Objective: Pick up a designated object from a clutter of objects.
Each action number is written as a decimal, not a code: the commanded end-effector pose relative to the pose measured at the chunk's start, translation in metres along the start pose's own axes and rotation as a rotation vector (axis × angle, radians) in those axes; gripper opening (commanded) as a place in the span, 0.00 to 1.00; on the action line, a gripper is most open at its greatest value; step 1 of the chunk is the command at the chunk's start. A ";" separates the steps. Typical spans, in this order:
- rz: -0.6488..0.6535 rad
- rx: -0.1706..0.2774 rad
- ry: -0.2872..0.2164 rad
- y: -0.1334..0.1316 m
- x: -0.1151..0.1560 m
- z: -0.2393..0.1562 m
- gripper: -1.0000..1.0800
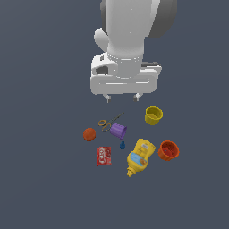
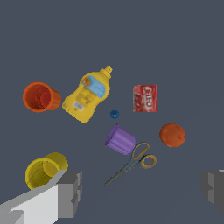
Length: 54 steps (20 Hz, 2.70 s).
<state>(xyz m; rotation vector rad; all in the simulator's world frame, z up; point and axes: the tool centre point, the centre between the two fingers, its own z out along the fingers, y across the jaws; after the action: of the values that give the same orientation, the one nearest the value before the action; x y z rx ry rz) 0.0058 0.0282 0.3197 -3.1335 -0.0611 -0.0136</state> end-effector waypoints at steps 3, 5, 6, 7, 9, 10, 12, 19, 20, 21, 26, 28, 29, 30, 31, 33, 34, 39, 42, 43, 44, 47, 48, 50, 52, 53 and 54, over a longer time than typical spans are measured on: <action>-0.005 0.001 0.006 -0.003 0.001 -0.002 0.96; -0.019 0.005 0.023 -0.011 0.004 -0.009 0.96; -0.028 0.008 0.035 -0.018 0.007 -0.014 0.96; -0.036 0.010 0.046 -0.023 0.008 -0.019 0.96; -0.044 0.013 0.057 -0.030 0.010 -0.024 0.96; -0.044 0.013 0.059 -0.031 0.010 -0.026 0.96; -0.043 0.013 0.057 -0.030 0.010 -0.025 0.96; -0.064 0.012 0.053 -0.019 0.013 -0.010 0.96; -0.070 0.012 0.052 -0.016 0.014 -0.007 0.96; -0.076 0.012 0.051 -0.013 0.014 -0.002 0.96; -0.119 0.011 0.045 0.009 0.018 0.025 0.96; -0.140 0.011 0.042 0.020 0.019 0.039 0.96; -0.152 0.010 0.040 0.026 0.020 0.046 0.96; -0.165 0.010 0.038 0.033 0.020 0.054 0.96; -0.178 0.010 0.036 0.040 0.020 0.063 0.96; -0.204 0.009 0.032 0.053 0.019 0.080 0.96; -0.218 0.008 0.030 0.060 0.018 0.088 0.96; -0.284 0.005 0.020 0.094 0.011 0.130 0.96; -0.323 0.002 0.013 0.114 0.004 0.154 0.96; -0.335 0.001 0.010 0.120 0.002 0.162 0.96; -0.346 0.001 0.008 0.125 -0.001 0.169 0.96; -0.376 -0.001 0.002 0.140 -0.008 0.187 0.96; -0.385 -0.002 0.001 0.144 -0.010 0.192 0.96; -0.400 -0.003 -0.003 0.151 -0.015 0.201 0.96; -0.413 -0.004 -0.005 0.157 -0.018 0.208 0.96; -0.418 -0.004 -0.006 0.159 -0.020 0.211 0.96; -0.423 -0.004 -0.007 0.161 -0.021 0.214 0.96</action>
<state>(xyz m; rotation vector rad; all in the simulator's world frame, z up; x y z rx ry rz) -0.0054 -0.1288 0.1090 -3.0599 -0.7033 -0.0055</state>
